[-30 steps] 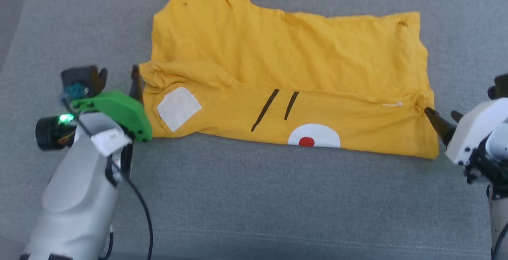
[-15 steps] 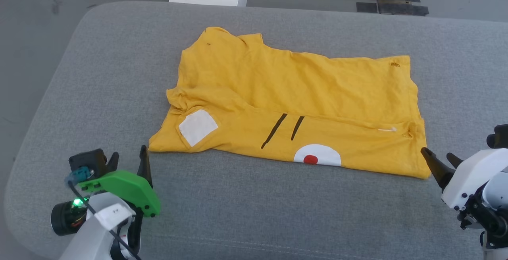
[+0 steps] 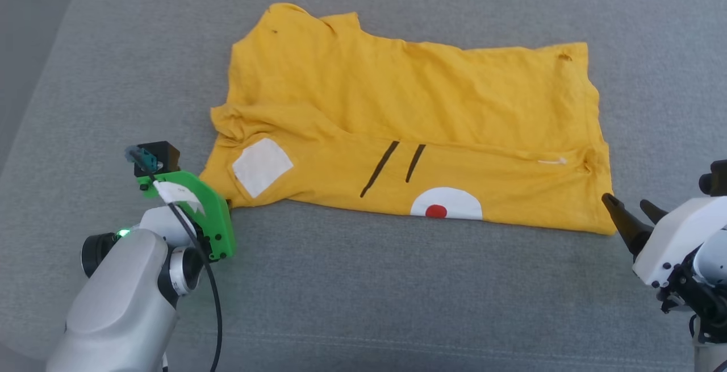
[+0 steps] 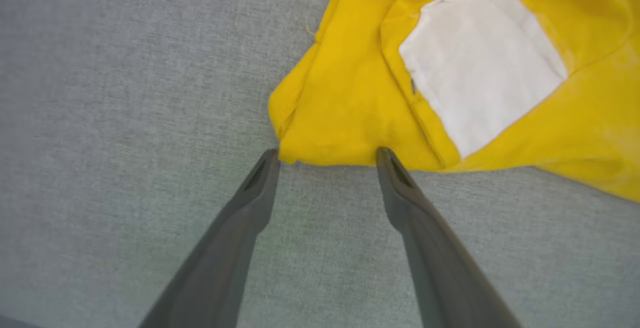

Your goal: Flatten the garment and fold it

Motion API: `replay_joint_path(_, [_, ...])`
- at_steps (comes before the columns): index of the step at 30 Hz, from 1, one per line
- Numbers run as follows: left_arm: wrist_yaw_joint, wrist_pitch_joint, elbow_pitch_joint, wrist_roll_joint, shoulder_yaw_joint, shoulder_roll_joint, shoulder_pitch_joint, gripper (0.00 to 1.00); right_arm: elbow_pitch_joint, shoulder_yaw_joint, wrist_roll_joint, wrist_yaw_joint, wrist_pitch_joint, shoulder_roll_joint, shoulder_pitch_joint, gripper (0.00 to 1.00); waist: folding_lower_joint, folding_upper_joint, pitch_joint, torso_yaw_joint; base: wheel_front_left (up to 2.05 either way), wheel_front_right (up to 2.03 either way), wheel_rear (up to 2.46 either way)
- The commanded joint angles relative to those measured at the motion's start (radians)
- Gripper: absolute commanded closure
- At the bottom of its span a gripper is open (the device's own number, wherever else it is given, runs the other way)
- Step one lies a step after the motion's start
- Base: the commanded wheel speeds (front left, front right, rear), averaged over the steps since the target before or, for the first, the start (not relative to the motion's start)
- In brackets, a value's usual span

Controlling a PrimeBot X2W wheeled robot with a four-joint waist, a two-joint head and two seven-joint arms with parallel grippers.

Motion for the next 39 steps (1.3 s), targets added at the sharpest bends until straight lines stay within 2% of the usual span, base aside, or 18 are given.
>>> replay_joint_path(1, [0.004, 0.008, 0.014, 0.002, -0.003, 0.005, -0.016, 0.0, -0.005, 0.001, -0.002, -0.002, 0.0, -0.004, -0.019, 0.0, 0.0, 0.0, 0.037, -0.033, 0.0, 0.0, 0.0])
replay_joint_path(7, [0.001, 0.004, 0.069, -0.01, -0.006, -0.012, -0.012, 0.0, -0.004, -0.004, 0.002, -0.002, -0.007, -0.014, -0.029, 0.0, 0.0, 0.0, 0.059, -0.04, 0.0, 0.0, 0.0])
replay_joint_path(8, [-0.003, -0.001, 0.075, -0.014, -0.005, -0.015, -0.01, 0.13, -0.003, -0.005, 0.002, -0.002, -0.007, -0.015, -0.028, 0.0, 0.0, 0.0, 0.06, -0.039, 0.0, 0.0, 0.0])
replay_joint_path(9, [-0.009, -0.011, 0.08, -0.019, -0.003, -0.02, -0.008, 0.8, -0.002, -0.005, 0.001, -0.002, -0.008, -0.015, -0.028, 0.0, 0.0, 0.0, 0.06, -0.037, 0.0, 0.0, 0.0])
replay_joint_path(10, [-0.013, -0.017, 0.083, -0.021, -0.003, -0.023, -0.005, 1.0, -0.001, -0.006, 0.001, -0.002, -0.009, -0.015, -0.027, 0.0, 0.0, 0.0, 0.059, -0.035, 0.0, 0.0, 0.0])
replay_joint_path(14, [-0.035, -0.058, 0.077, -0.045, 0.017, -0.032, 0.008, 1.0, 0.001, 0.008, -0.01, -0.002, -0.006, -0.025, -0.025, 0.0, 0.0, 0.0, 0.051, -0.026, 0.0, 0.0, 0.0])
replay_joint_path(19, [-0.051, -0.127, 0.025, -0.067, 0.053, -0.027, 0.037, 1.0, 0.006, 0.025, -0.096, -0.002, 0.036, -0.05, -0.02, 0.0, 0.0, 0.0, 0.044, -0.01, 0.0, 0.0, 0.0])
replay_joint_path(27, [-0.045, -0.164, -0.069, -0.068, 0.059, -0.025, 0.067, 1.0, 0.066, 0.053, -0.239, -0.002, 0.133, -0.052, -0.085, 0.0, 0.0, 0.0, 0.069, 0.017, 0.0, 0.0, 0.0])
replay_joint_path(37, [-0.036, -0.169, -0.102, -0.065, 0.05, -0.032, 0.065, 1.0, 0.222, 0.155, -0.258, -0.002, 0.193, -0.076, -0.143, 0.0, 0.0, 0.0, 0.106, 0.025, 0.0, 0.0, 0.0])
replay_joint_path(38, [-0.035, -0.17, -0.102, -0.066, 0.05, -0.033, 0.065, 1.0, 0.234, 0.162, -0.249, -0.002, 0.196, -0.079, -0.147, 0.1, 0.0, 0.0, 0.105, 0.025, 0.0, 0.0, 0.0])
replay_joint_path(39, [-0.035, -0.172, -0.102, -0.066, 0.05, -0.033, 0.066, 1.0, 0.242, 0.166, -0.237, -0.002, 0.198, -0.079, -0.15, 0.65, 0.0, 0.0, 0.104, 0.026, 0.0, 0.0, 0.0])
